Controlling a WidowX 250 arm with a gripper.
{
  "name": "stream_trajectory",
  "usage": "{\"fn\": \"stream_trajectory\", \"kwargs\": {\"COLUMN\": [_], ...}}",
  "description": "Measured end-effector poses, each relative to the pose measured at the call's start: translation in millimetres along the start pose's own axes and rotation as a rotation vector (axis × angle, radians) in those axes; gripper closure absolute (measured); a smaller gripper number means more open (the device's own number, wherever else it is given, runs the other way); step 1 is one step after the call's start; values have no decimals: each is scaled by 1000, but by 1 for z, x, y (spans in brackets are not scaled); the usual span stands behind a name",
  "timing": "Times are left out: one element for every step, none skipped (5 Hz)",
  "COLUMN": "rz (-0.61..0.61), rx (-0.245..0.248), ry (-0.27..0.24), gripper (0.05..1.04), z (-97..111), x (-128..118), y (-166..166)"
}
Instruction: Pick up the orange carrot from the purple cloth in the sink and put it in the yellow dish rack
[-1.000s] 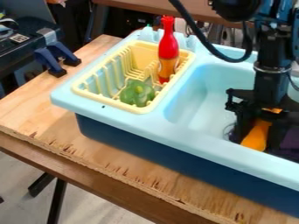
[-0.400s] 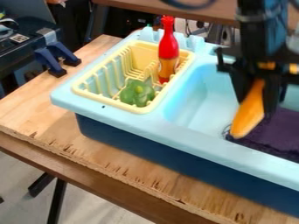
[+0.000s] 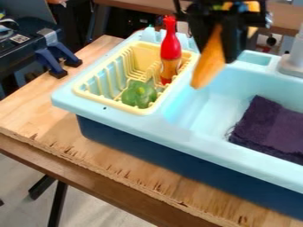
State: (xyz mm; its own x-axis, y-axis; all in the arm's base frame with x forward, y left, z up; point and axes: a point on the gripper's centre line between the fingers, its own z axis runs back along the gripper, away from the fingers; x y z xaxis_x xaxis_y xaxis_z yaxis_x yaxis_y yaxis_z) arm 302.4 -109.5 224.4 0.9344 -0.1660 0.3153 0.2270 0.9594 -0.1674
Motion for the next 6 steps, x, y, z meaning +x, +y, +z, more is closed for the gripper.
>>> {"fn": "stream_trajectory", "kwargs": {"rz": [65, 194, 277, 355, 399, 413], "rx": [62, 89, 125, 155, 140, 158], "ry": [14, -8, -26, 12, 91, 112], "gripper": [638, 638, 638, 638, 638, 638], "z": [20, 41, 47, 38, 11, -9], "x": [-3, -10, -13, -16, -18, -15], "y": [35, 77, 102, 125, 148, 157]}}
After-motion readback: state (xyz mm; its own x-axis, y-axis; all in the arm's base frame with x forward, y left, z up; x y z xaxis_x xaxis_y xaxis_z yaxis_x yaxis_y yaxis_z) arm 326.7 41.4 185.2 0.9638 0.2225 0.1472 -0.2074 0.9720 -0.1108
